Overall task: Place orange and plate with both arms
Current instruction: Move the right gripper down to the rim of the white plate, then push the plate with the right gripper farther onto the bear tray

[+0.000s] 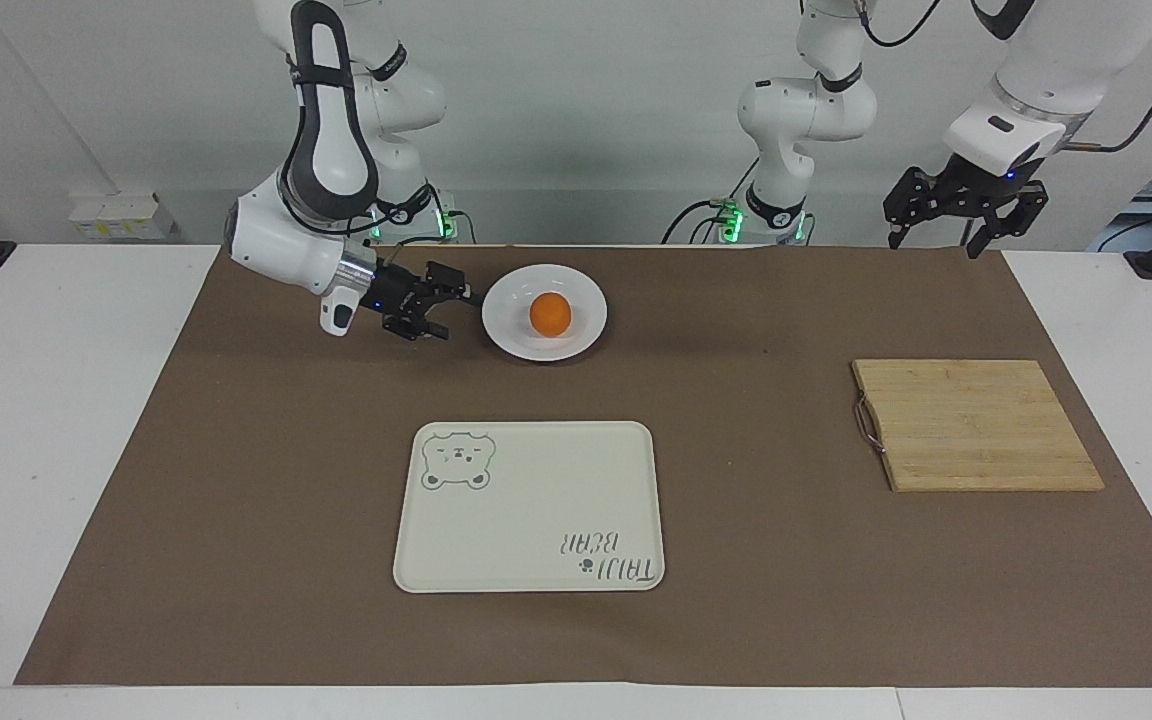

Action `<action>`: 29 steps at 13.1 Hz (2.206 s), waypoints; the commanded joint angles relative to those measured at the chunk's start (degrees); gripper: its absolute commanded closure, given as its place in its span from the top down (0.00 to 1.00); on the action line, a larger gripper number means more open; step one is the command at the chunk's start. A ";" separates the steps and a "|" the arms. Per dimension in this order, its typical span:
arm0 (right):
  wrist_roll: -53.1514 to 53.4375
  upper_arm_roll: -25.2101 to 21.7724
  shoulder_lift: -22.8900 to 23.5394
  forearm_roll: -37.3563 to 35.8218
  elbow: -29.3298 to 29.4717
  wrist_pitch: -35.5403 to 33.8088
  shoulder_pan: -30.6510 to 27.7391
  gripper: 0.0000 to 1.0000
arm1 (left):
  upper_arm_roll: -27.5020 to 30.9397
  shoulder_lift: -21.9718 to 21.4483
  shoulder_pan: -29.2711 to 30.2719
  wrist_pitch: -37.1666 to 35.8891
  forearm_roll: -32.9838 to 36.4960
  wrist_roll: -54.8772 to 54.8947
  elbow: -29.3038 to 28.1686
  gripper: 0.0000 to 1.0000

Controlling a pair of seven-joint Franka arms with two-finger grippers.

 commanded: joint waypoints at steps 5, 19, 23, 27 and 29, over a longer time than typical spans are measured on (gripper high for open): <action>-12.54 0.08 1.06 8.66 -7.49 4.03 1.64 1.00 | -0.59 0.33 1.20 -1.44 0.31 0.57 1.80 1.00; -18.87 0.17 -3.33 18.76 -18.83 9.74 7.26 1.00 | -0.68 0.77 1.47 0.58 -1.10 0.66 -0.48 1.00; -19.04 0.17 -3.42 20.88 -19.62 11.94 9.64 1.00 | -0.77 -0.54 1.37 0.93 -1.10 0.22 -3.12 1.00; -18.87 0.17 -3.33 20.88 -19.54 12.12 9.64 0.63 | -0.77 -0.64 1.37 0.93 -1.10 -0.05 -3.30 1.00; -18.17 0.17 -3.33 20.88 -19.54 12.12 9.64 0.34 | -0.77 -0.55 1.46 0.93 -1.10 -0.13 -3.30 1.00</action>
